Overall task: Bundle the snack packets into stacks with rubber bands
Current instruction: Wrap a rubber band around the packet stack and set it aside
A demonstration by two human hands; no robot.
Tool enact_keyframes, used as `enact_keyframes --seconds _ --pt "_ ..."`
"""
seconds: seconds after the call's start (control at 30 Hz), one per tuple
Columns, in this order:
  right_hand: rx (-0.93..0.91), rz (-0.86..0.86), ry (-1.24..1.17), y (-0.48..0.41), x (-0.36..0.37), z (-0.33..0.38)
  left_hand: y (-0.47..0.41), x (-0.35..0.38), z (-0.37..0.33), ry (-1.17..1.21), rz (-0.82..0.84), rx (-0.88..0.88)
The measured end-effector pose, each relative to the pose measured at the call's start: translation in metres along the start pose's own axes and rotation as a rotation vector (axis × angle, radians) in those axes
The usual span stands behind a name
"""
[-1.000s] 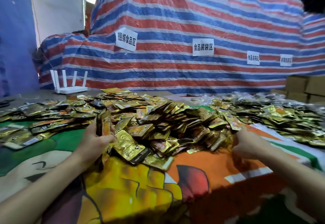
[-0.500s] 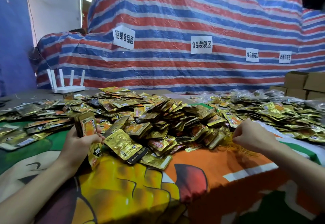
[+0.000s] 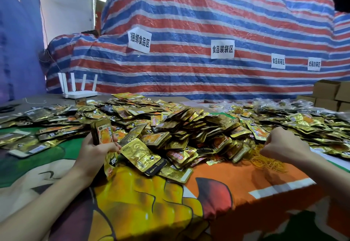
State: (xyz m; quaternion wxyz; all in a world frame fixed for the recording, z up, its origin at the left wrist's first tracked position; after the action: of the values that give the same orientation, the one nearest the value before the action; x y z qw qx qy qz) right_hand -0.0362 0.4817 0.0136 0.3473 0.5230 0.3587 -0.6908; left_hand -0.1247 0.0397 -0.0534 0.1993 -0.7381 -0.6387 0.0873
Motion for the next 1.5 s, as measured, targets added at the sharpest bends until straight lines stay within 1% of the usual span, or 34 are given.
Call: enact_keyframes --seconds 0.1,0.17,0.23,0.27,0.33,0.43,0.5,0.6,0.7,0.8,0.87,0.97,1.1,1.13,1.2,1.23,1.3,1.37,1.43,1.5 --pt "0.012 -0.040 0.003 0.003 -0.006 0.006 0.002 0.002 -0.002 0.026 0.013 -0.019" --pt "-0.023 -0.051 0.029 0.007 -0.010 0.014 0.004 0.004 -0.005 0.041 0.013 -0.035" --pt "-0.106 -0.074 0.032 0.011 -0.014 0.027 0.005 0.007 -0.008 0.066 0.018 -0.040" --pt "-0.184 -0.080 -0.006 0.014 -0.015 0.038 0.006 0.008 -0.009 0.085 0.021 -0.046" --pt "-0.396 -0.053 -0.182 0.026 -0.014 0.067 0.006 0.009 -0.009 0.121 0.023 -0.054" --pt "-0.661 0.069 -0.505 0.055 -0.003 0.126 0.007 0.010 -0.010 0.123 0.005 -0.069" --pt "-0.774 0.170 -0.681 0.068 0.011 0.168 0.007 0.008 -0.011 0.144 -0.018 -0.099" --pt "-0.868 0.229 -0.801 0.079 0.034 0.229 0.007 0.005 -0.011 0.139 -0.032 -0.149" --pt "-0.877 0.275 -0.929 0.081 0.054 0.278 0.005 0.003 -0.009 0.153 -0.090 -0.168" --pt "-0.847 0.320 -1.023 0.078 0.067 0.308 0.001 0.000 -0.006 0.177 -0.145 -0.180" --pt "-0.845 0.367 -1.100 0.076 0.074 0.315 -0.001 -0.003 -0.004 0.188 -0.166 -0.195" --pt "-0.893 0.460 -1.182 0.074 0.084 0.312 -0.003 -0.007 -0.005 0.182 -0.188 -0.209" --pt "-0.840 0.672 -1.387 0.066 0.087 0.305 -0.003 -0.010 -0.007 0.180 -0.133 -0.246" --pt "-0.829 0.679 -1.389 0.065 0.087 0.304 -0.003 -0.010 -0.008 0.183 -0.107 -0.244" --pt "-0.850 0.604 -1.274 0.064 0.088 0.303 -0.002 -0.009 -0.009 0.169 -0.085 -0.220" --pt "-0.858 0.569 -1.231 0.064 0.089 0.303 -0.002 -0.009 -0.009 0.139 -0.100 -0.204" --pt "-0.864 0.534 -1.245 0.065 0.088 0.303 -0.002 -0.010 -0.009 0.051 -0.147 -0.182" --pt "-0.886 0.528 -1.293 0.067 0.086 0.304 -0.002 -0.010 -0.009 0.025 -0.156 -0.178" --pt "-0.913 0.472 -1.265 0.066 0.085 0.303 -0.002 -0.010 -0.010 0.066 -0.124 -0.169" --pt "-0.919 0.429 -1.154 0.065 0.084 0.300 -0.001 -0.010 -0.014 0.172 -0.073 -0.163"
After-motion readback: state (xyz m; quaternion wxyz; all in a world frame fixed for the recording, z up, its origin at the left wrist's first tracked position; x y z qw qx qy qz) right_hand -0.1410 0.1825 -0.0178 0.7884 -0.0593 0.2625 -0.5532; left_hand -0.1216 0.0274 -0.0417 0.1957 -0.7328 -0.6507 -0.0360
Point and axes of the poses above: each hand's wrist, its own y-axis away from the middle knuckle, its own x-axis out of the palm, z = x × y, the point moved 2 cm from there along -y, towards the middle knuckle, and after that the axes turned 9 degrees about z, right-handed, at the moved point
